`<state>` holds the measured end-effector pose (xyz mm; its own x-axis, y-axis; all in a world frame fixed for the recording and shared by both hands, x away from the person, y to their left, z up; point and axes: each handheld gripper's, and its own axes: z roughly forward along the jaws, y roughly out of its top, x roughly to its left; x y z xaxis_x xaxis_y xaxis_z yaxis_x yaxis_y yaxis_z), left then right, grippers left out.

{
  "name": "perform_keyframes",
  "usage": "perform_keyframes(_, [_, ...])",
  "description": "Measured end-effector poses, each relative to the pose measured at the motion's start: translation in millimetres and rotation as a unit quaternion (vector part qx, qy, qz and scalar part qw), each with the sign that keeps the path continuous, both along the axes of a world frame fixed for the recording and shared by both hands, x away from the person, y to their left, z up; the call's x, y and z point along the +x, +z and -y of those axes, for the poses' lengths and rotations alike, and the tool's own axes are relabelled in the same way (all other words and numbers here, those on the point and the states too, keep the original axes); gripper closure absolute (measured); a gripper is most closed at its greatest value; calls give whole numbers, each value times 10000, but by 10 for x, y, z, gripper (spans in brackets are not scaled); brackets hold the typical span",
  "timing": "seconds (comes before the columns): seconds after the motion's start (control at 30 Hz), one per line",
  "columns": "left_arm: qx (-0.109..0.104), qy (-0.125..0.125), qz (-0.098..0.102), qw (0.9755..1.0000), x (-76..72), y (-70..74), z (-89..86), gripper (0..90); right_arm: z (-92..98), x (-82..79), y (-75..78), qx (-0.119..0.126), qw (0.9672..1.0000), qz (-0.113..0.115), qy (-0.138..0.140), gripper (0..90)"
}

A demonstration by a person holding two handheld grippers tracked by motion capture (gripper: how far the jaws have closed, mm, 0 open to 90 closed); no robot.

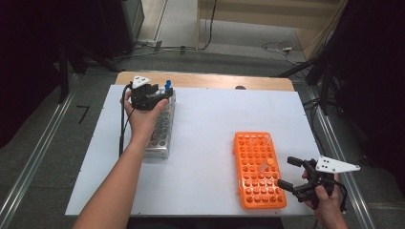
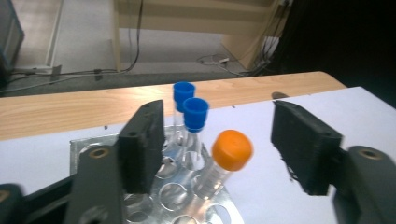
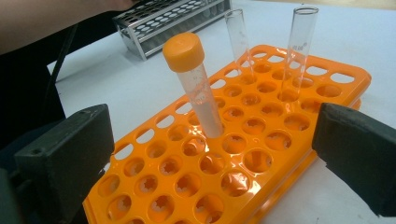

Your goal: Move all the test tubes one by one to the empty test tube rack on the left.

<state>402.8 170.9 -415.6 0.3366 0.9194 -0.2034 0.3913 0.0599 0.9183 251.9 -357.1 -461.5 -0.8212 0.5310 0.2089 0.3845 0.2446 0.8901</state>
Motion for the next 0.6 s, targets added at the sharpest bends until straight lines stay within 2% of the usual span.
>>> perform_keyframes(0.13, [-56, -102, 22, 9999, -115, 93, -2, 135, -8, 6, -8, -12, 10000, -25, 4, 0])
perform_keyframes(0.27, [-95, -348, 77, 9993, -274, 154, 28, 40, -27, 7, 3, -15, 10000, -23, 2, 0])
perform_keyframes(0.33, [-66, -456, 107, 9989, -367, 171, 52, 19, -37, 12, 6, -2, 10000, -32, -8, 0])
perform_keyframes(0.4, [-142, -553, 173, 9982, -464, 182, 65, 0, -44, 19, 4, 4, 10000, -43, 1, 0])
perform_keyframes(0.53, [-212, -701, 228, 9971, -642, 189, 83, 0, -59, 24, 3, -7, 10000, -41, 19, 0])
perform_keyframes(0.6, [-173, -737, 275, 9967, -732, 187, 95, 0, -71, 23, 5, -16, 10000, -41, 22, 0])
